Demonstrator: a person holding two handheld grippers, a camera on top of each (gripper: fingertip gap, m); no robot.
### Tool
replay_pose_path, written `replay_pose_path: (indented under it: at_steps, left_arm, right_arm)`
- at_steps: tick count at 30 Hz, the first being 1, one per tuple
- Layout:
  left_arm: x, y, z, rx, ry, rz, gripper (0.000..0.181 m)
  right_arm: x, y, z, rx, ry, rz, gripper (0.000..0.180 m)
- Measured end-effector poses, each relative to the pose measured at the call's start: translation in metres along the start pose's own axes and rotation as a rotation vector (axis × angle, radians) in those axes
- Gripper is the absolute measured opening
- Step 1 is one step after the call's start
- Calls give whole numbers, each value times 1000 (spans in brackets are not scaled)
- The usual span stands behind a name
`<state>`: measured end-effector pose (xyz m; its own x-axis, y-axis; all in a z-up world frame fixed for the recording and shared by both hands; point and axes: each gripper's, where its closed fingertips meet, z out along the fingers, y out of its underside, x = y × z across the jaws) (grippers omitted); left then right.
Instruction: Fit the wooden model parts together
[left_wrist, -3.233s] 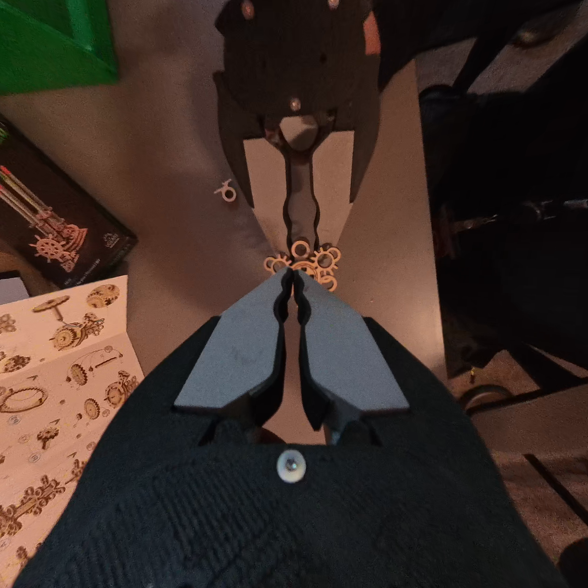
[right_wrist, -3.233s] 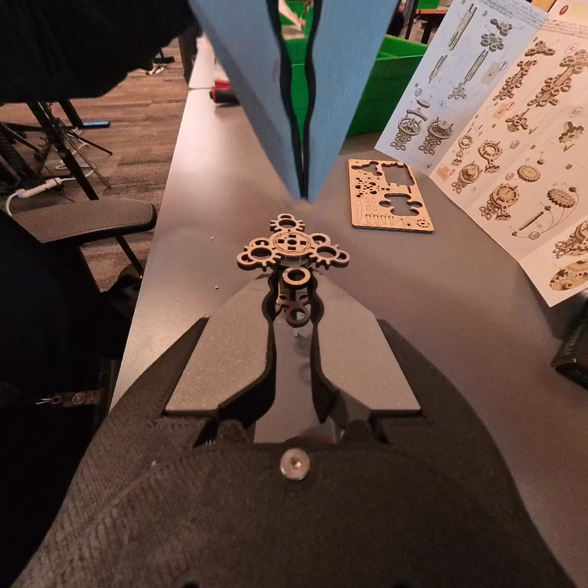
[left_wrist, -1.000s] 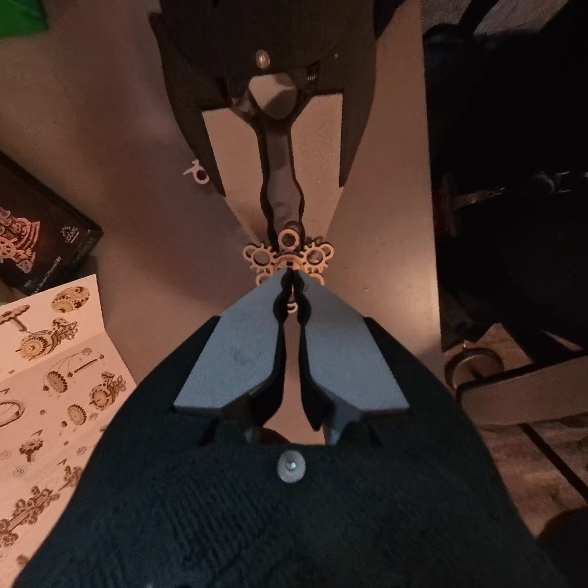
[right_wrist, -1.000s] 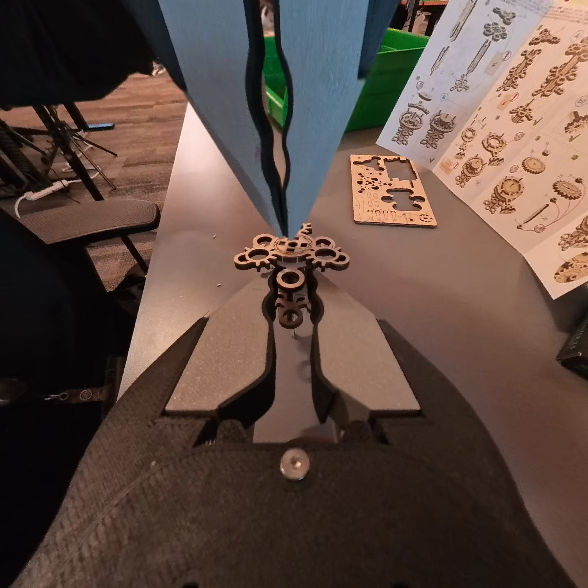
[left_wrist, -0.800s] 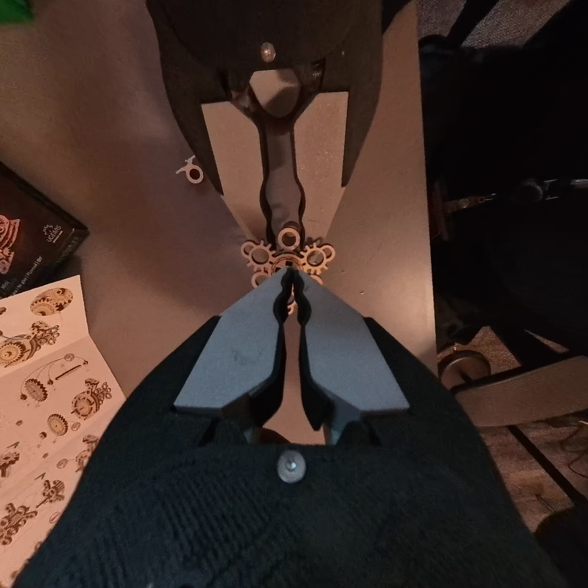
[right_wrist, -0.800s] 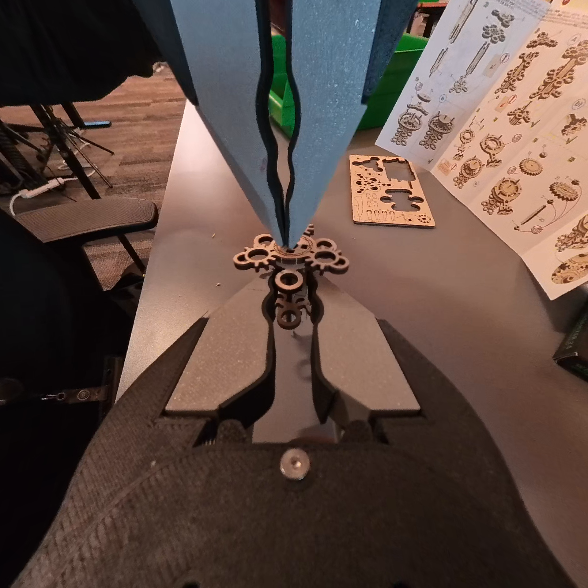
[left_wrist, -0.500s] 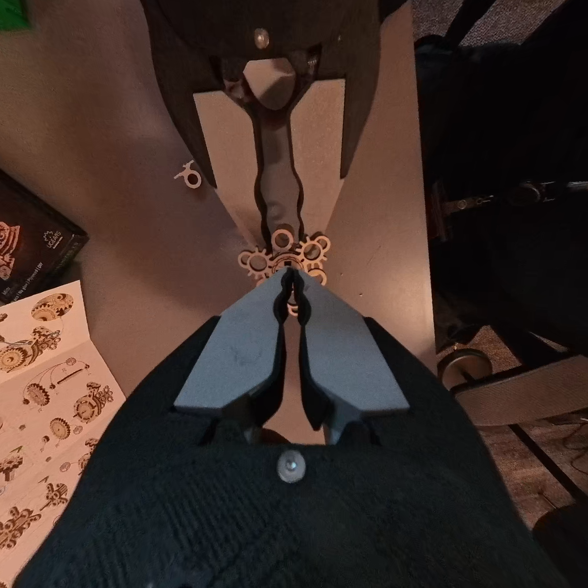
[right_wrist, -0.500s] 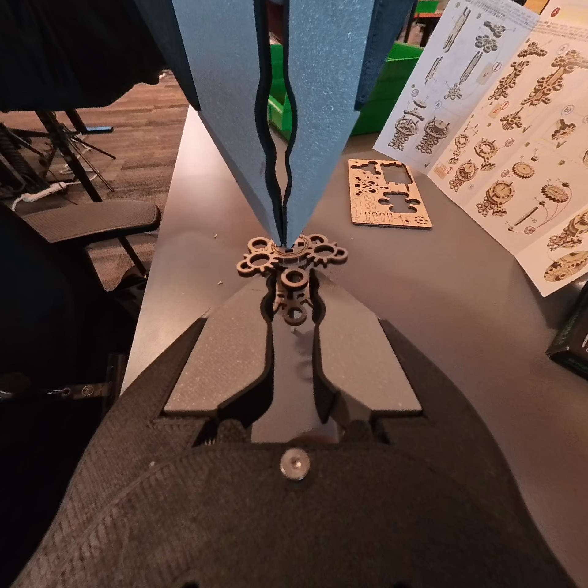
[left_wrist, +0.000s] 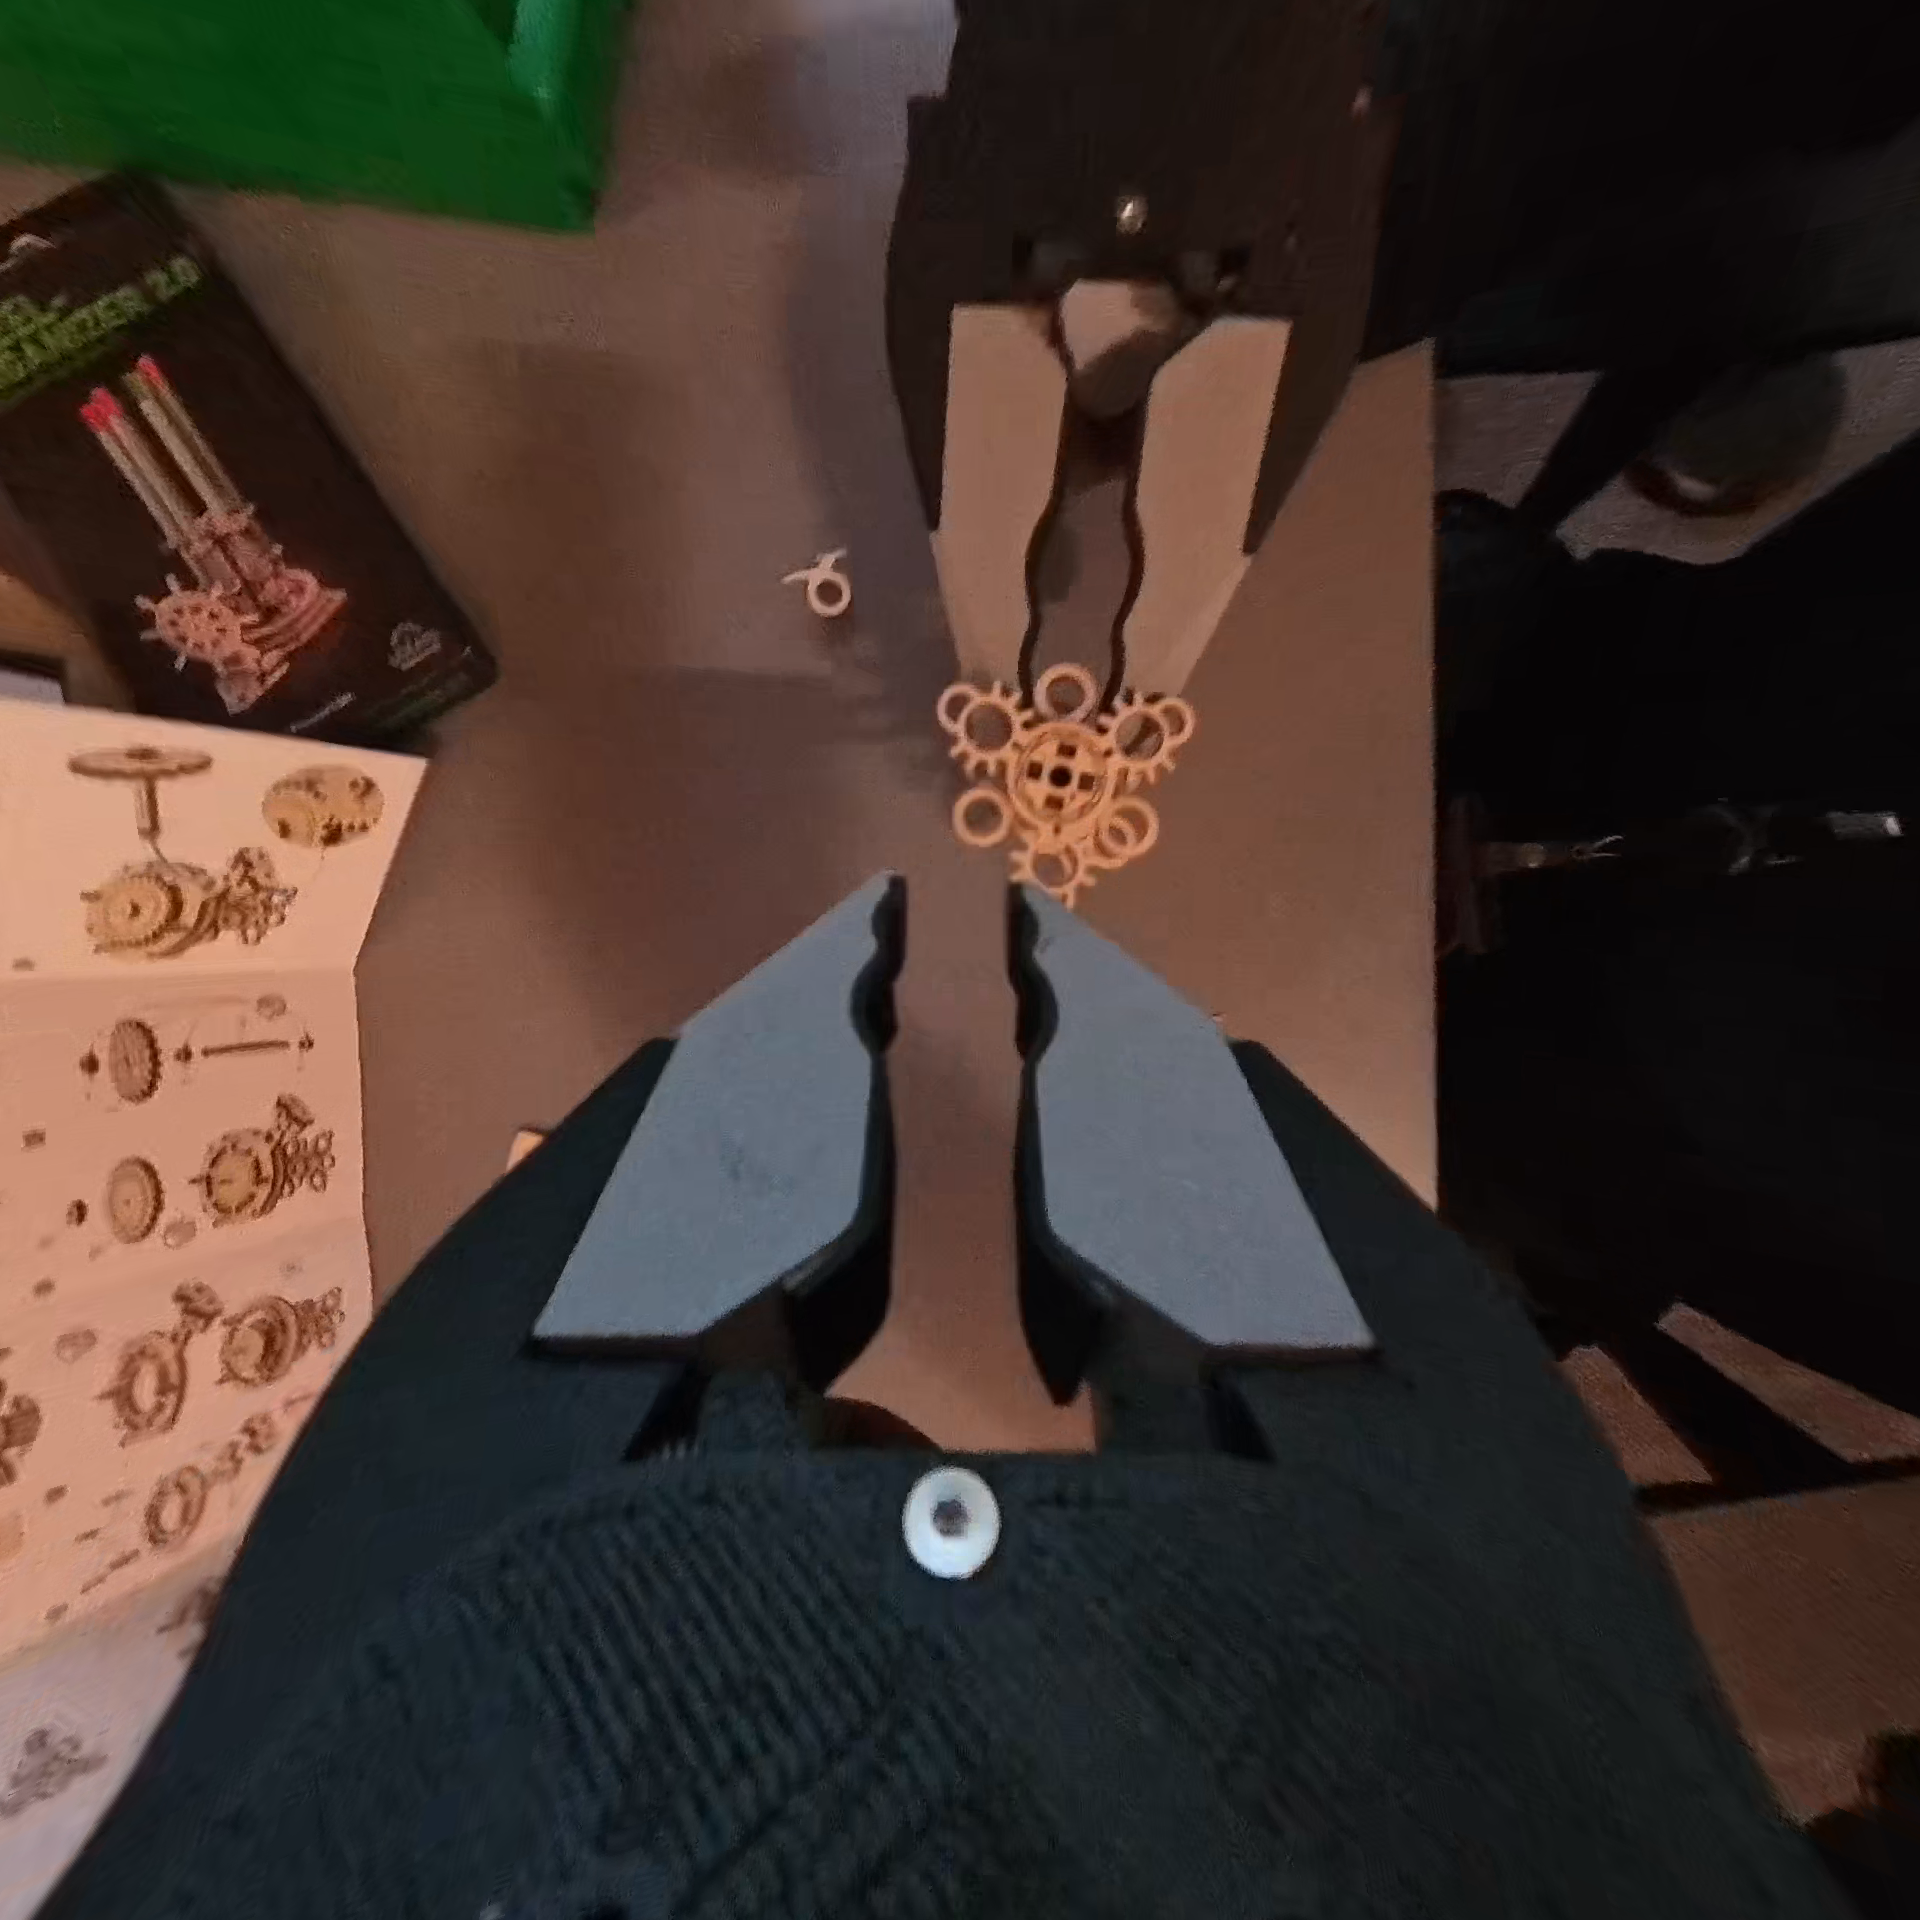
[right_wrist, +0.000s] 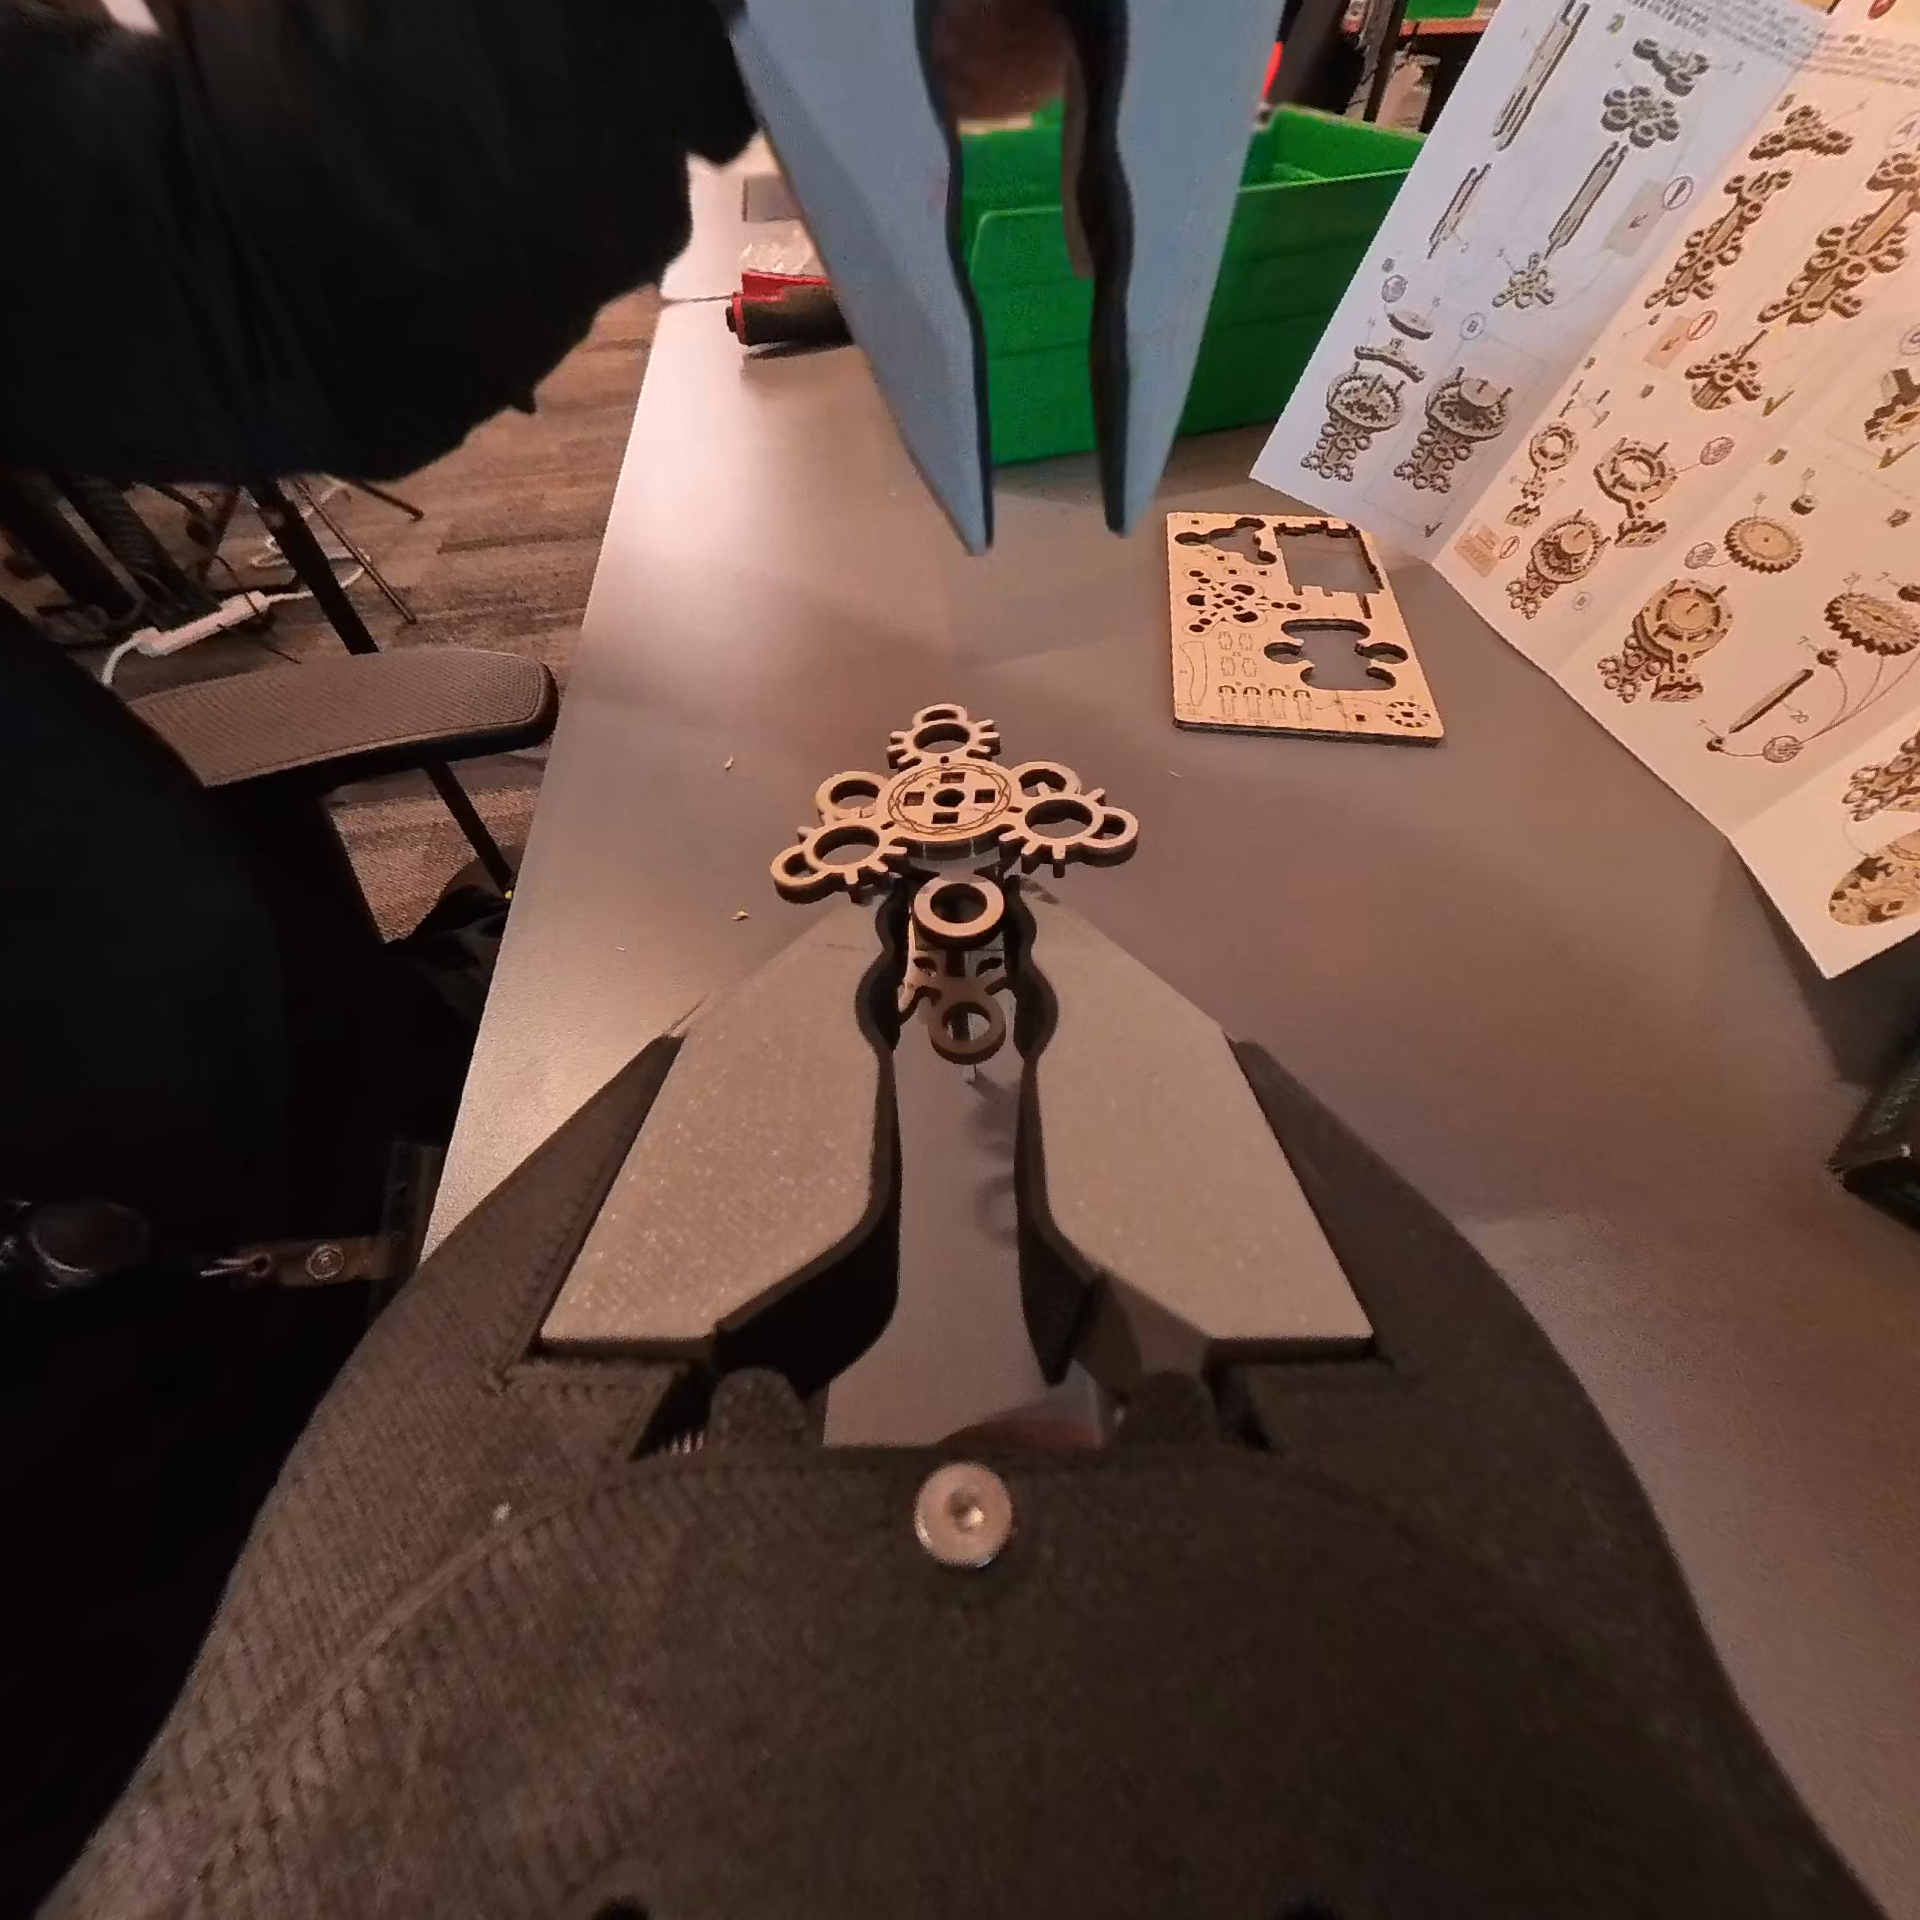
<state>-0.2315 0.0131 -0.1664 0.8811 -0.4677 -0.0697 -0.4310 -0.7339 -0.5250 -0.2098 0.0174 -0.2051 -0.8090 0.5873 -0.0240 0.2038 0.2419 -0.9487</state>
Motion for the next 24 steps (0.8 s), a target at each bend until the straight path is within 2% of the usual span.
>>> replay_pose_path:
  at_steps: [5,10,14,17,24]
  left_arm:
    - [17,26,30,109,53,-59,20]
    - [21,22,46,252,67,-29,22]
    - [23,15,54,364,65,29,17]
    - [32,13,60,393,83,54,10]
    - [30,9,59,491,56,61,10]
  right_arm:
    - [-2,0,0,0,-18,2,14]
    - [-2,0,0,0,-50,36,14]
    - [-3,0,0,-2,-76,55,14]
    - [-6,1,0,-5,-88,37,14]
    - [-6,1,0,-9,-76,27,14]
